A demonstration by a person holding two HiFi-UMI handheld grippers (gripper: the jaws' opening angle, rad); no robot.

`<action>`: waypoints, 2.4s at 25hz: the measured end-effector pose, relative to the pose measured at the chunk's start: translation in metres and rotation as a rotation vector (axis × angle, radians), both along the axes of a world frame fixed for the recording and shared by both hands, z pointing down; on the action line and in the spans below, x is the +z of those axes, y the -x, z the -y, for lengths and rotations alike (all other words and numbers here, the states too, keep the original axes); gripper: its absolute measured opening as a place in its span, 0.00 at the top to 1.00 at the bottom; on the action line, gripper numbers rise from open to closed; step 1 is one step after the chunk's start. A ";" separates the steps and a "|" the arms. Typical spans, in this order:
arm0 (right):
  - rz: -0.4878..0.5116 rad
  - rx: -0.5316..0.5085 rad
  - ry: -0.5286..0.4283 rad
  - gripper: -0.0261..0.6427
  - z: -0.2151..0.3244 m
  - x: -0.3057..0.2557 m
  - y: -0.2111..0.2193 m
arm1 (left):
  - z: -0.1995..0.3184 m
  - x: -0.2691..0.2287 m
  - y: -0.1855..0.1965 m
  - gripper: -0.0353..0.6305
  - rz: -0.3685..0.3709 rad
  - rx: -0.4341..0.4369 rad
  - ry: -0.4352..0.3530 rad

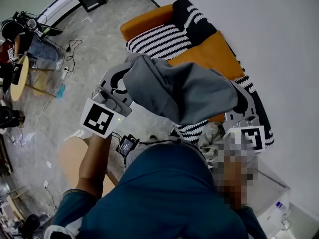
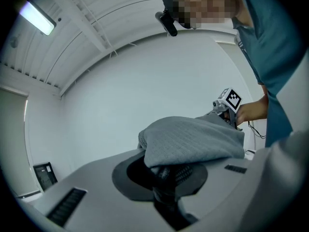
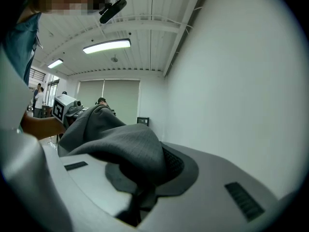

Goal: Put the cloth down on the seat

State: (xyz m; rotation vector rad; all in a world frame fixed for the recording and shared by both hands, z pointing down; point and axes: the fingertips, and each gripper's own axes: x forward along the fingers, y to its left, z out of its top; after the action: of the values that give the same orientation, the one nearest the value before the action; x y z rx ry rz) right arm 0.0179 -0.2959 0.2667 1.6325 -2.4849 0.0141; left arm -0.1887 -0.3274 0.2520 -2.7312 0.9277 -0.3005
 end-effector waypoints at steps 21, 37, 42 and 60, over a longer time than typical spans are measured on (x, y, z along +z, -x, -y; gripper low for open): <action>-0.027 0.191 0.016 0.90 0.083 -0.004 -0.041 | 0.119 -0.001 -0.050 0.87 0.002 0.202 0.003; -0.069 0.380 0.043 0.90 0.116 0.004 -0.059 | 0.187 0.010 -0.086 0.87 -0.036 0.393 0.015; -0.041 0.382 0.041 0.90 0.116 0.016 -0.089 | 0.191 0.016 -0.120 0.87 -0.028 0.407 0.034; 0.022 0.413 0.018 0.90 0.116 0.038 -0.195 | 0.214 0.030 -0.229 0.86 0.037 0.400 0.034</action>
State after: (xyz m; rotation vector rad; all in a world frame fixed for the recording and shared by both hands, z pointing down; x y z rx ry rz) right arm 0.2133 -0.4121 0.3050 2.1130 -2.1089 0.1059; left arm 0.0403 -0.5418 0.2816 -2.8480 0.3529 -0.2892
